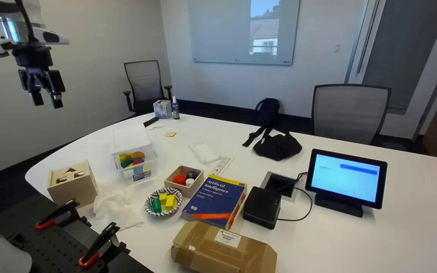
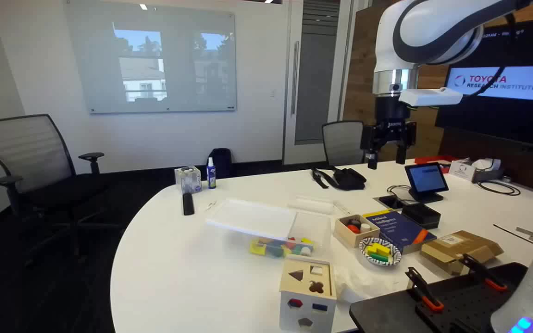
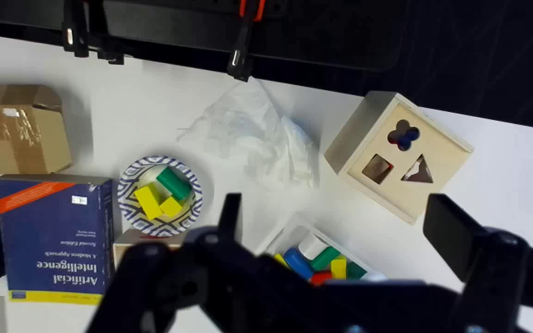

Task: Remove the square yellow block from the plate and put in the shape sorter using the square opening

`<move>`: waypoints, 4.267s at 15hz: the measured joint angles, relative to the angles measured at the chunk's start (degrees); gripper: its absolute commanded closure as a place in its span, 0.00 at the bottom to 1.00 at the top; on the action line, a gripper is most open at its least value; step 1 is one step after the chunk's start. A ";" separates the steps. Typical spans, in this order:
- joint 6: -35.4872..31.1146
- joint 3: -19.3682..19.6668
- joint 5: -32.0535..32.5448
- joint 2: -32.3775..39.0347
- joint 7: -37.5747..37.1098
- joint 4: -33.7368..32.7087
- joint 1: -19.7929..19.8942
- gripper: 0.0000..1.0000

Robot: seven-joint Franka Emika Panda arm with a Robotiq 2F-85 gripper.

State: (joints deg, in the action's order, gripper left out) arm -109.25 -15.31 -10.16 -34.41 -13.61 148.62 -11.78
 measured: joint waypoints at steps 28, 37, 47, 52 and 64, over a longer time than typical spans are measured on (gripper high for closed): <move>-11.04 1.71 3.82 0.29 -4.10 2.72 5.94 0.00; -37.65 6.54 5.79 11.02 -9.67 11.27 15.89 0.00; -58.45 12.64 2.47 34.91 -11.26 10.57 17.85 0.00; -63.06 13.53 -4.24 47.56 -8.98 5.34 17.25 0.00; -63.06 14.13 -6.71 71.28 -7.63 -13.37 16.70 0.00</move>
State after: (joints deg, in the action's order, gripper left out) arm -172.31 -1.18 -16.86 36.87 -21.24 135.25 4.92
